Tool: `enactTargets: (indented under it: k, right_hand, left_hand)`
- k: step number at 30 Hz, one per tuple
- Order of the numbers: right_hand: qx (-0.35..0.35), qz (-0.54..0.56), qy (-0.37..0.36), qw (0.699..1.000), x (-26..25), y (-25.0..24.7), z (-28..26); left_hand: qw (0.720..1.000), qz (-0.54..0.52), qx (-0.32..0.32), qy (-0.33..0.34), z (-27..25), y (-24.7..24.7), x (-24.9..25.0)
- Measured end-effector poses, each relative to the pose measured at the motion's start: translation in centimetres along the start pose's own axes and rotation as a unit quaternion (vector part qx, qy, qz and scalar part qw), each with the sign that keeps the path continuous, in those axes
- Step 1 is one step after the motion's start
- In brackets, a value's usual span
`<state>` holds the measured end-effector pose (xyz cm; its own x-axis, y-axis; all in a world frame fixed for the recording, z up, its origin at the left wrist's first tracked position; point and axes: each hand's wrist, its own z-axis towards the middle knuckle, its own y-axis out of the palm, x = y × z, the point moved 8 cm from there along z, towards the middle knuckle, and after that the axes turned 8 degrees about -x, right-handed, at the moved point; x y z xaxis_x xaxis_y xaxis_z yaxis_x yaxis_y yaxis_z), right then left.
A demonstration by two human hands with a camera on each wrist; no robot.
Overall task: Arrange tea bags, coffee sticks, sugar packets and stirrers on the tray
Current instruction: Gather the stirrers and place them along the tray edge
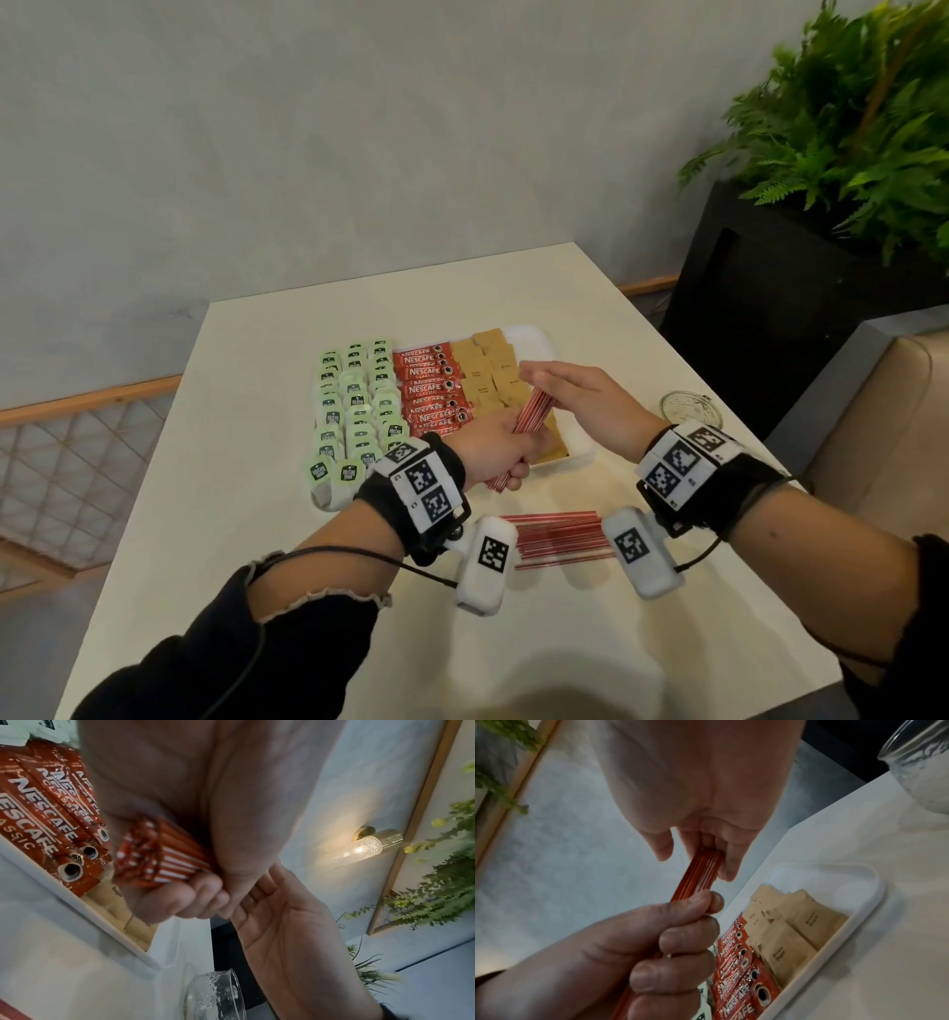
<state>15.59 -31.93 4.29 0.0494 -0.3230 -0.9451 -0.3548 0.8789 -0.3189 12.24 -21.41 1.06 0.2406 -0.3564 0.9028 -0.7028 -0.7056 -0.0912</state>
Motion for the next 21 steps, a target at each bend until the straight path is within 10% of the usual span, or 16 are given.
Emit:
enactTargets:
  k: [7,21]
  right_hand:
    - [-0.012,-0.066,0.094,0.993,0.5,0.5,0.6]
    - [-0.007,-0.059,0.055,0.997,-2.6,-2.4,6.6]
  left_hand:
    - [0.997,0.024,0.049,0.046,0.7,-1.4,1.0]
    - [0.990,0.119,0.071,0.015,6.3,-5.2,5.1]
